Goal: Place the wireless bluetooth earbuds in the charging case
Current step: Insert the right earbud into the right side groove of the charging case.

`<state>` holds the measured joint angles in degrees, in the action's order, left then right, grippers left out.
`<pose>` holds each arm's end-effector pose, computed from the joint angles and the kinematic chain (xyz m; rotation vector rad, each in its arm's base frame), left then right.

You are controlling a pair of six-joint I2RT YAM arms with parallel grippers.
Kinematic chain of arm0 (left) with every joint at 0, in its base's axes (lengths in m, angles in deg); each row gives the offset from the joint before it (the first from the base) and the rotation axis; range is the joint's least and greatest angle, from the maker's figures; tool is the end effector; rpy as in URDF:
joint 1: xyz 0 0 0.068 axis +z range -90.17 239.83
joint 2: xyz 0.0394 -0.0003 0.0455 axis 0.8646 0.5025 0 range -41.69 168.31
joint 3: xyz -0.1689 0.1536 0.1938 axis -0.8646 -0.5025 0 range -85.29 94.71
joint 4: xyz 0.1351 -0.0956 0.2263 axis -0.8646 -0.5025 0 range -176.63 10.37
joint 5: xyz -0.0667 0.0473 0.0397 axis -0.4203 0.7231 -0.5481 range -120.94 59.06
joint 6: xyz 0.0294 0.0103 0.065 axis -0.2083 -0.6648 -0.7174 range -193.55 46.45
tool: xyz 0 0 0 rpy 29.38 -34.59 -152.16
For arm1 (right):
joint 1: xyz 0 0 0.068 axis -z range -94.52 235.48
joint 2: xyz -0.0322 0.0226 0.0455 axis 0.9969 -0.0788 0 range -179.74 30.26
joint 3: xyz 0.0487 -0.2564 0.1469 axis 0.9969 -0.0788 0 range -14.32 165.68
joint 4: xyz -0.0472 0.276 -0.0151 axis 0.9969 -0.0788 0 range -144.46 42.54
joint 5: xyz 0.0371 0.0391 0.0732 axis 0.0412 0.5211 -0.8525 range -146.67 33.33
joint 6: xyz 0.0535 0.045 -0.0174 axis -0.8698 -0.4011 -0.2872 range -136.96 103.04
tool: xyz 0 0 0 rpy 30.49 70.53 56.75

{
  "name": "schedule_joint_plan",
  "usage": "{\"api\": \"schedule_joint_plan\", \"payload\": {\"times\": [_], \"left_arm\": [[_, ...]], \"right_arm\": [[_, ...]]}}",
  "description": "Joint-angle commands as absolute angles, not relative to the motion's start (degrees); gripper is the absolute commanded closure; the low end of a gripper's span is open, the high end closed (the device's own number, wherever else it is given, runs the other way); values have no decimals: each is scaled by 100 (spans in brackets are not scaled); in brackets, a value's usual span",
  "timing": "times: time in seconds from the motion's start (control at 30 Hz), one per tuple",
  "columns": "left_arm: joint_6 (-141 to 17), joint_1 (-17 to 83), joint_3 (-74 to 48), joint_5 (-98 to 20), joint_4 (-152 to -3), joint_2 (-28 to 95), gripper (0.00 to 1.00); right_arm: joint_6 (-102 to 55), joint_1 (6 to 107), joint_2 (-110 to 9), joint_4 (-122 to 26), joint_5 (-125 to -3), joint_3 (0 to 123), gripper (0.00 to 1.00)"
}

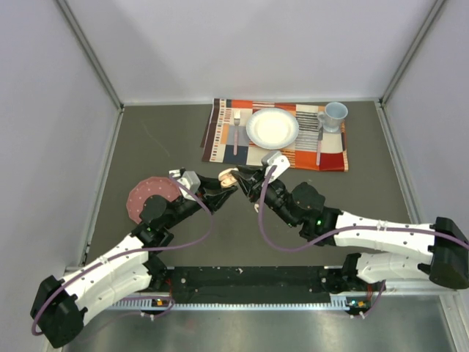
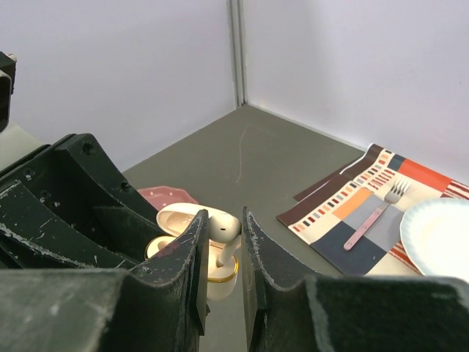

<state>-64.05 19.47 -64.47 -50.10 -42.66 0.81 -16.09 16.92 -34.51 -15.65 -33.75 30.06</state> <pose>0.1391 -0.1441 0.3026 0.6467 1.2212 -0.9517 0.1281 0.2629 0.3666 -0.5059 1.3315 0.7084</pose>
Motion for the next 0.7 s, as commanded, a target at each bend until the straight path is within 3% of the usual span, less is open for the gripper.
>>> {"api": "schedule_joint_plan", "payload": {"times": [0.0,0.67], "left_arm": [[-6397,1958,-6341,-4931,-3920,-38,100],[-6212,1967,-6455,-4457,-3762,-161,100]], "right_arm": [[-1660,1596,-3548,-1275,-3320,3288,100],[-799,1165,-4022,-1204,-2635,3332,100]]}}
